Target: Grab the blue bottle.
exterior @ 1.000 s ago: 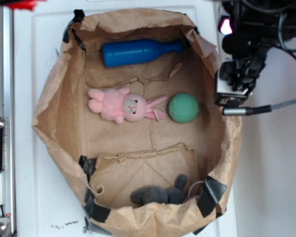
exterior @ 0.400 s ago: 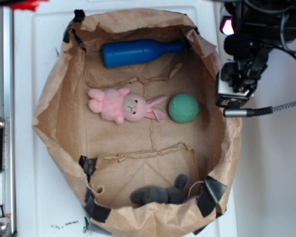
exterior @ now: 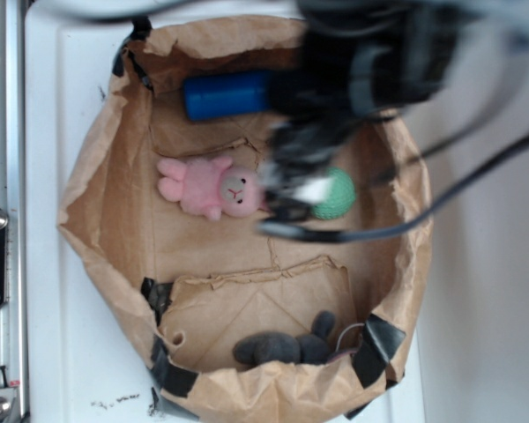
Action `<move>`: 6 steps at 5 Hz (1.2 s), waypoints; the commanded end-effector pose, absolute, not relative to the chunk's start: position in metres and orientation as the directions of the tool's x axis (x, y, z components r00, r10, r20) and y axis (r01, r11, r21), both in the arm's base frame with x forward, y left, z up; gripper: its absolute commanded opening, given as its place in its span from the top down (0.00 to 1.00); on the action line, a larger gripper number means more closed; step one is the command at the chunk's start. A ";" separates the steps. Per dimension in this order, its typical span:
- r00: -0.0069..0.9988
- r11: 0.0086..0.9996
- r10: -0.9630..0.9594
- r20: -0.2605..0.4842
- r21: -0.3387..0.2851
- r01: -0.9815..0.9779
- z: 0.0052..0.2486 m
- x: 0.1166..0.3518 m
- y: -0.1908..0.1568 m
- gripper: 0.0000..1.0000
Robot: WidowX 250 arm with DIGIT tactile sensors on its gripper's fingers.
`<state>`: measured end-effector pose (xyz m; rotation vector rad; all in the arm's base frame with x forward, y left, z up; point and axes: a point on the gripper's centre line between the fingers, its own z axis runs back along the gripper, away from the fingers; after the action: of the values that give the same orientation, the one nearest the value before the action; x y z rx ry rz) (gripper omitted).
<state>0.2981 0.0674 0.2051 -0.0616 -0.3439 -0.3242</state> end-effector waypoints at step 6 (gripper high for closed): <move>0.946 0.996 0.001 0.323 0.089 -0.031 0.135 0.298 0.118 0.00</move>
<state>0.2951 0.1127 0.1177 0.0725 -0.2790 -0.0051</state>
